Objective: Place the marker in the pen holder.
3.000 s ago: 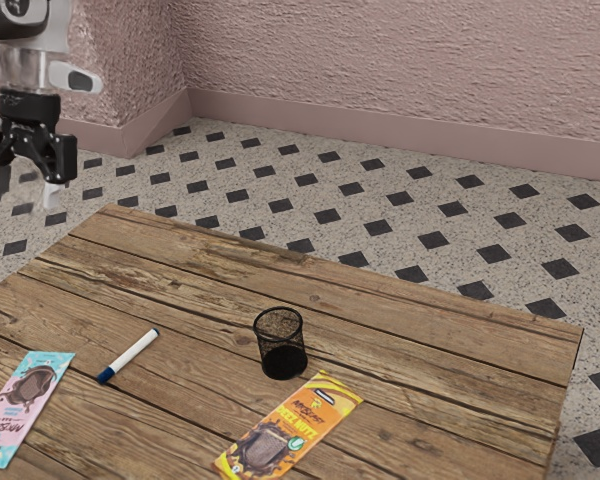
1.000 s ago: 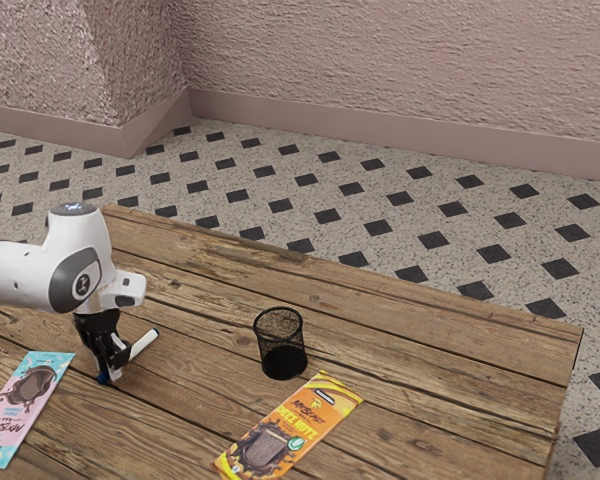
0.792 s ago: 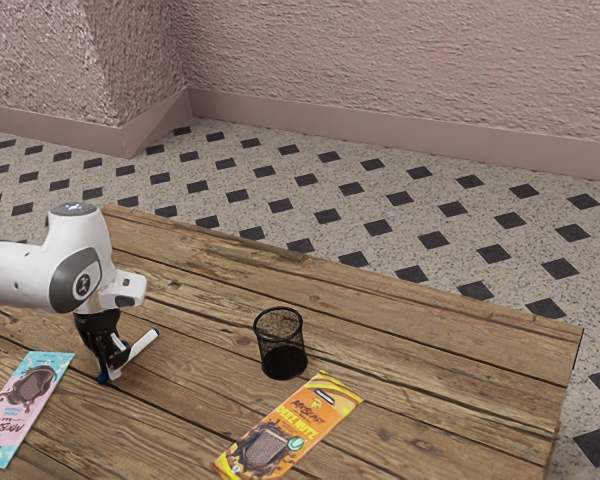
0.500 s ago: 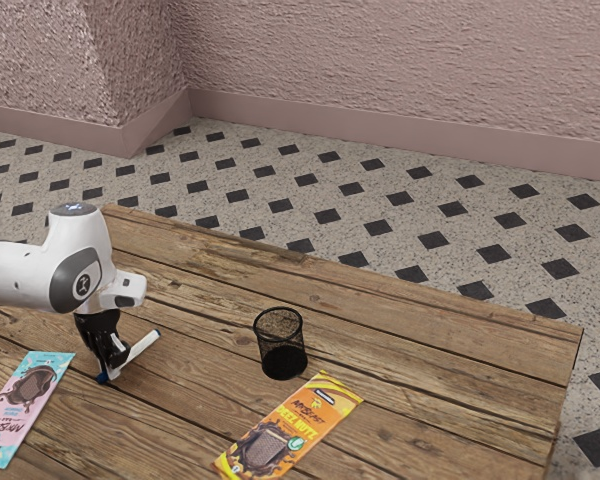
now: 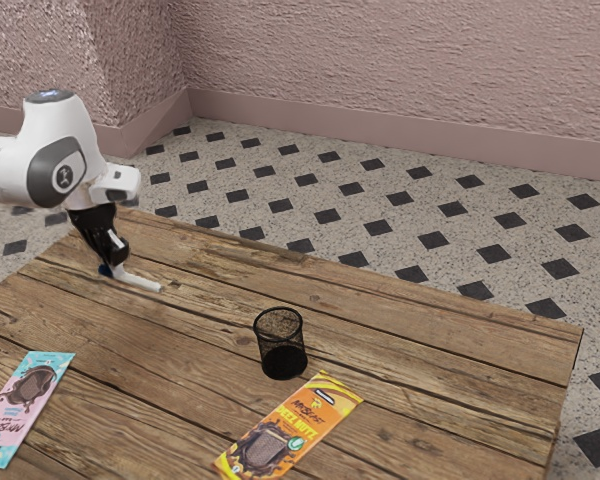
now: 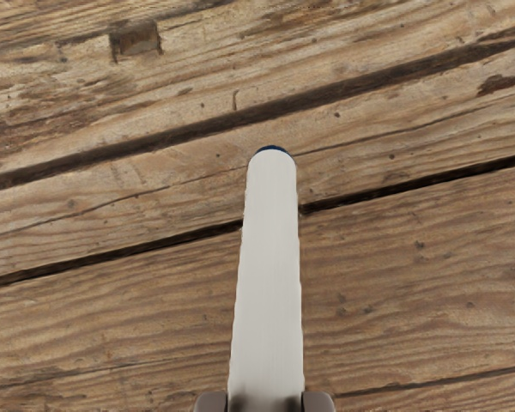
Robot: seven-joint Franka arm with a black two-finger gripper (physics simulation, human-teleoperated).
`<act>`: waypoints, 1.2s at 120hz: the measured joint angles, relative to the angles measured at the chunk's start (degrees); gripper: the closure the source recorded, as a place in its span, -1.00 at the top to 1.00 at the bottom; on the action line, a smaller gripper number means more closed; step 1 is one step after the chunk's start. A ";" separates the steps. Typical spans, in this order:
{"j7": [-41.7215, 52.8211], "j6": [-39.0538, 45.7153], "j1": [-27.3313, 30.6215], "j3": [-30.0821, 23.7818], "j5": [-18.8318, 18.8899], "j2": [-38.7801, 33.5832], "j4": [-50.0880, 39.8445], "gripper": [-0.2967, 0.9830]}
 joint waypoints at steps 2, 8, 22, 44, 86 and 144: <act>-0.13 -0.91 0.19 -0.32 0.32 0.03 0.70 -0.57; -0.50 -3.24 0.57 -1.20 1.05 0.15 2.34 -0.57; -1.33 -7.09 1.84 -4.13 1.95 0.36 5.14 -0.57; -2.89 -11.37 4.21 -10.31 2.22 0.71 9.40 -0.56; -6.49 -13.87 0.93 -20.84 1.64 3.45 13.46 -0.55; -10.79 -14.95 -5.20 -24.55 1.78 4.29 16.42 -0.55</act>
